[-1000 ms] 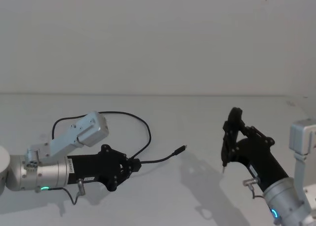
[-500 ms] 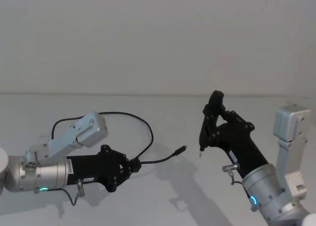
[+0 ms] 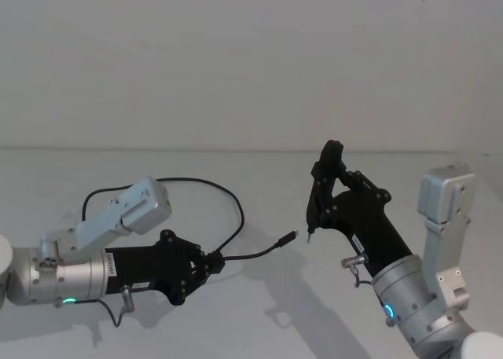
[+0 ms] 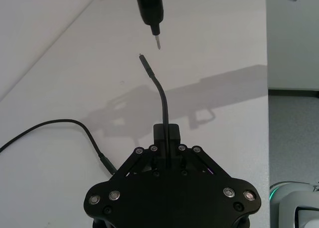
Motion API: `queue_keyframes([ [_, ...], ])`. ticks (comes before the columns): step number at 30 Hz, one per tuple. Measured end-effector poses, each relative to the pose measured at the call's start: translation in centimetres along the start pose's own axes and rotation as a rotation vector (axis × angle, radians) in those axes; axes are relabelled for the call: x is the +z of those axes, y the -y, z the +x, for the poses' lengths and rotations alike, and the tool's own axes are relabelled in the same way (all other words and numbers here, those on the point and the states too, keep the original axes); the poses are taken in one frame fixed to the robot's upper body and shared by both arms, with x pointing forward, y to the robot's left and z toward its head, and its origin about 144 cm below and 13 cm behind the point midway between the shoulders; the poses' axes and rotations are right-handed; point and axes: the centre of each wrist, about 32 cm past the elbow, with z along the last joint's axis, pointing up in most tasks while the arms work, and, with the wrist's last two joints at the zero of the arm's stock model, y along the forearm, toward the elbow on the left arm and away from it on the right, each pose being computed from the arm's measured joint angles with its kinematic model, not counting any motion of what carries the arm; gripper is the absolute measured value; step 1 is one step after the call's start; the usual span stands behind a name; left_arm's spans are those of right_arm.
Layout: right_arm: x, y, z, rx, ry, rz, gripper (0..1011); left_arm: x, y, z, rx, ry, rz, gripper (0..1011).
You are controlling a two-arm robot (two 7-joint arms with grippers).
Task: Pick up the data cable with the one hand.
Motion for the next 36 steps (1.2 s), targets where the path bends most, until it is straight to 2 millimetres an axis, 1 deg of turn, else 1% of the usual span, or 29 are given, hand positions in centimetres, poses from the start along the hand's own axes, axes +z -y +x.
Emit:
queue_keyframes([
  [10, -0.8, -0.8, 0.0, 0.008, -0.009, 0.007, 279, 0.0, 0.0, 0.0, 0.0, 0.0, 0.0, 44],
  [22, -1.3, -1.6, -0.2, 0.004, -0.028, 0.011, 279, 0.0, 0.0, 0.0, -0.001, 0.001, 0.0, 44],
  [36, -2.0, -2.3, 0.6, -0.005, -0.053, 0.012, 279, 0.0, 0.0, 0.0, -0.001, 0.001, 0.0, 44],
])
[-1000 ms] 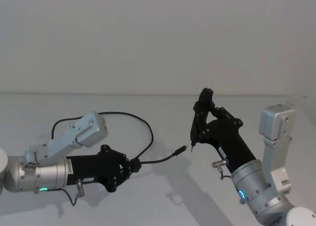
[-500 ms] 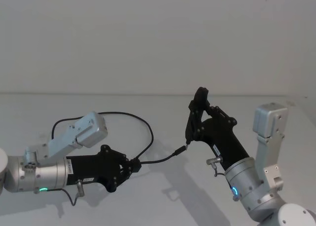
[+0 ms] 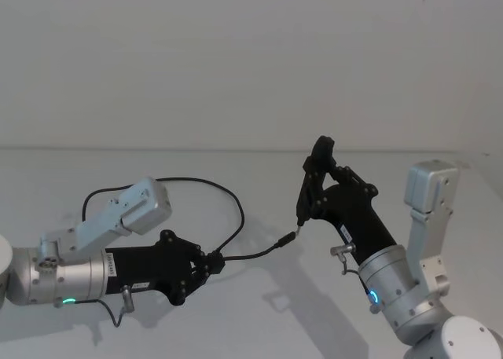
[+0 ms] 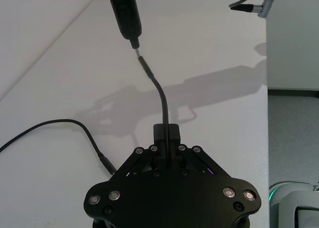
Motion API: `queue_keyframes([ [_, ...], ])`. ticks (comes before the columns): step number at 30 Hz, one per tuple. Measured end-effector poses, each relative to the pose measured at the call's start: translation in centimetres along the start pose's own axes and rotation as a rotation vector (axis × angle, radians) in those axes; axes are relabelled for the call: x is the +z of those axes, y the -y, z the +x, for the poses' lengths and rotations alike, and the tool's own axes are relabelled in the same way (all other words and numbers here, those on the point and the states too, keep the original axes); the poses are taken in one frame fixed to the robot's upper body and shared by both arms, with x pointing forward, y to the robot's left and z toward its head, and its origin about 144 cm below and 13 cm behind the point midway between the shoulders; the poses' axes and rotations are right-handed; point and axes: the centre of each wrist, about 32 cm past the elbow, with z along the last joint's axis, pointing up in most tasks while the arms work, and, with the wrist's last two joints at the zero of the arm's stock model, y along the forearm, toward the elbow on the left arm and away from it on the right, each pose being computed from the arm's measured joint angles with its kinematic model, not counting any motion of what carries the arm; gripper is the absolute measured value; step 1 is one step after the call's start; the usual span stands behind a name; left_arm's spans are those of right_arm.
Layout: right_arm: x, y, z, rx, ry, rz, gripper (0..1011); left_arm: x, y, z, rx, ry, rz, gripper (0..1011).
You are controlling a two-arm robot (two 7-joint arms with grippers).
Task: Pick up the data cable with the one hand.
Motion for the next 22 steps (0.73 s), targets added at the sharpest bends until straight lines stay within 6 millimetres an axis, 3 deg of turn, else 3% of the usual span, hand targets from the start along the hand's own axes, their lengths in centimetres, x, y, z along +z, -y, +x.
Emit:
queue_keyframes([
  [22, -0.1, -0.36, 0.45, -0.004, -0.034, 0.007, 279, 0.0, 0.0, 0.0, 0.0, 0.0, 0.0, 43],
])
